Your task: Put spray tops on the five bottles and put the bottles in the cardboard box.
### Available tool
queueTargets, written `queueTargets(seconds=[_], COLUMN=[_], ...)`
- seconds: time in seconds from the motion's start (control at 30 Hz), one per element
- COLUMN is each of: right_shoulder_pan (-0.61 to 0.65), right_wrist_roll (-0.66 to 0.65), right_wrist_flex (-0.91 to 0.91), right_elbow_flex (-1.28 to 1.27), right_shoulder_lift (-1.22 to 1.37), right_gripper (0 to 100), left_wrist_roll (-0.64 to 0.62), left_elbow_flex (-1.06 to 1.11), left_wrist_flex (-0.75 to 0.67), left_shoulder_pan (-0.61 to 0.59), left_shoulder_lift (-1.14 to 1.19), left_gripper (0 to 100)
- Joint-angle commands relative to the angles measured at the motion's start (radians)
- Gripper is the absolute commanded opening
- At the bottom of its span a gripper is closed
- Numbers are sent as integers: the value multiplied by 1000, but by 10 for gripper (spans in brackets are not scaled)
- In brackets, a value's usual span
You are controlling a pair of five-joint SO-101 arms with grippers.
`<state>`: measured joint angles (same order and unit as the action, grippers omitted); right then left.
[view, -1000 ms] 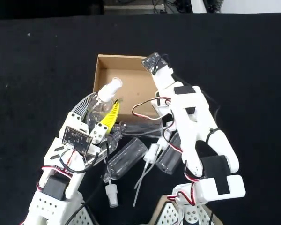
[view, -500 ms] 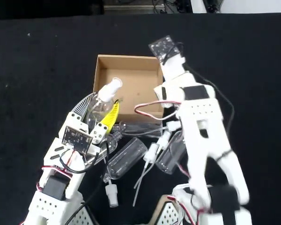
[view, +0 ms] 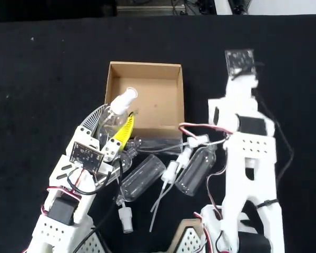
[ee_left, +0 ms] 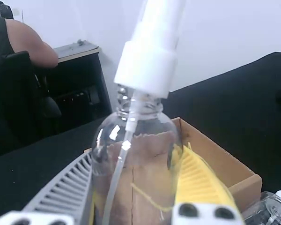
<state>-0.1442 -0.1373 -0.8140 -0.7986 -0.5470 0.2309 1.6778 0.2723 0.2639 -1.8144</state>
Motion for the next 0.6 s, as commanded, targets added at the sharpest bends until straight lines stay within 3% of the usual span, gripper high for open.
queueTargets(seconds=[0.0, 0.17, 0.37, 0.57], right_shoulder_pan=[-21, -23, -23, -23], right_wrist_roll=[60, 69, 63, 61], right_wrist_flex=[173, 367, 454, 465], right_elbow_flex=[-114, -268, -344, -354], right_shoulder_lift=[-50, -50, -50, -44], right_gripper=[173, 173, 173, 173], left_wrist_roll=[5, 8, 3, 0], left_elbow_flex=[22, 22, 22, 22], left_wrist_flex=[-18, -20, -28, -187], left_shoulder_pan=[7, 8, 15, -183], left_shoulder_lift=[-14, -14, -14, -14], left_gripper=[76, 79, 79, 77])
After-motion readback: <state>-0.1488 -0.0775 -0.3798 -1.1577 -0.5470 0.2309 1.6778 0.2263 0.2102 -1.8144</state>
